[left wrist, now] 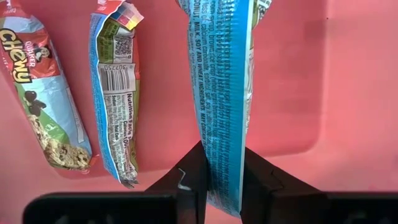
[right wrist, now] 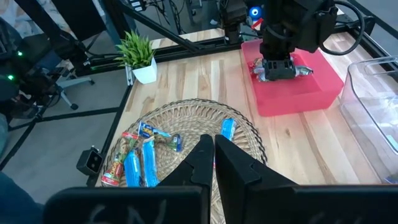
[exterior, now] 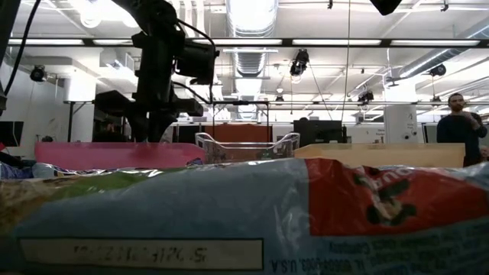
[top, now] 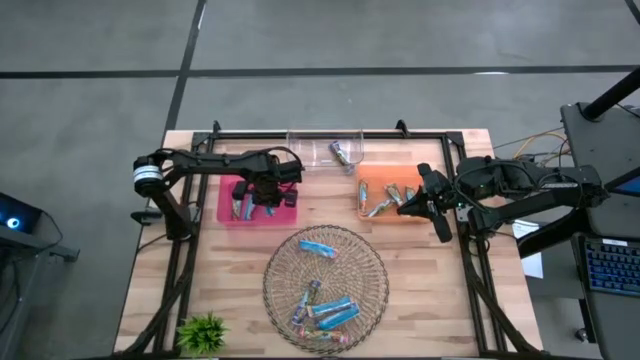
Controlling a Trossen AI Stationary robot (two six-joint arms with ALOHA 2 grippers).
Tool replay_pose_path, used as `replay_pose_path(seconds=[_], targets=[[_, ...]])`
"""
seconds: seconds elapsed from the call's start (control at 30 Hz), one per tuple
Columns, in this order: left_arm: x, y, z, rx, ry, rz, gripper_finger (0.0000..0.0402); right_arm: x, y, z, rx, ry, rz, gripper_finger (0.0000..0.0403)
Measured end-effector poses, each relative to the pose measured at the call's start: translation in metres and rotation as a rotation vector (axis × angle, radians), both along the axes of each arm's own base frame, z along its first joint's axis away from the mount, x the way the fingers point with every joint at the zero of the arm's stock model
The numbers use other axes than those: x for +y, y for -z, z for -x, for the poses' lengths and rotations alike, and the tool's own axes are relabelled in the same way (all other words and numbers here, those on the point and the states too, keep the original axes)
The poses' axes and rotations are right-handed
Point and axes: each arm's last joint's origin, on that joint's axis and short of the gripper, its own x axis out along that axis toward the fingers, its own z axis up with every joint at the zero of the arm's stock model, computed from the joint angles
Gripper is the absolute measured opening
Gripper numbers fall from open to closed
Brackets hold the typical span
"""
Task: Pick and place Granola Bars by type
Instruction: Put the red granola bar into the pink bin
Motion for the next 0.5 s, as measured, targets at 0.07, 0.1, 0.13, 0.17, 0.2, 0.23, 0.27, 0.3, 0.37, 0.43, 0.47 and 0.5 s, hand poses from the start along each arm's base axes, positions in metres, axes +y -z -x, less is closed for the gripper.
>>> replay_pose_path(seconds=[0.07, 0.1, 0.13, 0.17, 0.2, 0.23, 0.27, 0.3, 0.37, 0.43, 0.47, 0.5], targets=[[0.0000, 0.0000, 0.0000, 0.000, 0.000, 0.000, 0.0046, 0.0000, 0.0001, 0.0000, 0.001, 0.000, 0.000, 0.0008], [0.0000, 0.0000, 0.0000, 0.000, 0.002, 0.000, 0.0046, 0.0000, 0.0001, 0.0000, 0.001, 0.000, 0.000, 0.0008], [0.0000, 0.0000, 0.0000, 0.000, 0.007, 0.000, 0.0046, 0.0000, 0.0000, 0.0000, 0.000, 0.000, 0.000, 0.0008], [0.0000, 0.0000, -0.0001, -0.001, 0.016, -0.001, 0.0046, 0.0000, 0.0001, 0.0000, 0.000, 0.000, 0.000, 0.0008], [0.0000, 0.0000, -0.0001, -0.002, 0.023, -0.001, 0.0046, 0.0000, 0.0000, 0.0000, 0.000, 0.000, 0.000, 0.0008], [0.0000, 0.0000, -0.0001, -0.002, 0.025, -0.001, 0.0046, -0.0001, 0.0000, 0.0000, 0.000, 0.000, 0.000, 0.0009], [0.0001, 0.0000, -0.0001, -0.002, 0.027, -0.002, 0.0046, 0.0000, 0.0001, 0.0000, 0.001, 0.000, 0.000, 0.0008], [0.0001, 0.0000, -0.0003, -0.003, 0.027, -0.002, 0.0046, 0.0000, 0.0000, 0.0000, 0.000, 0.000, 0.000, 0.0008], [0.0003, 0.0000, -0.0005, -0.005, 0.027, -0.003, 0.0046, 0.0000, 0.0000, 0.0000, 0.000, 0.000, 0.000, 0.0008], [0.0004, 0.0000, -0.0011, -0.012, 0.030, -0.005, 0.0047, 0.0000, 0.0000, 0.0000, 0.000, 0.000, 0.000, 0.0008], [0.0006, -0.0001, -0.0015, -0.016, 0.034, -0.006, 0.0050, 0.0000, 0.0001, 0.0000, 0.001, 0.000, 0.000, 0.0008], [0.0007, -0.0001, -0.0017, -0.019, 0.038, -0.008, 0.0054, 0.0000, 0.0001, 0.0000, 0.001, 0.000, 0.000, 0.0008]])
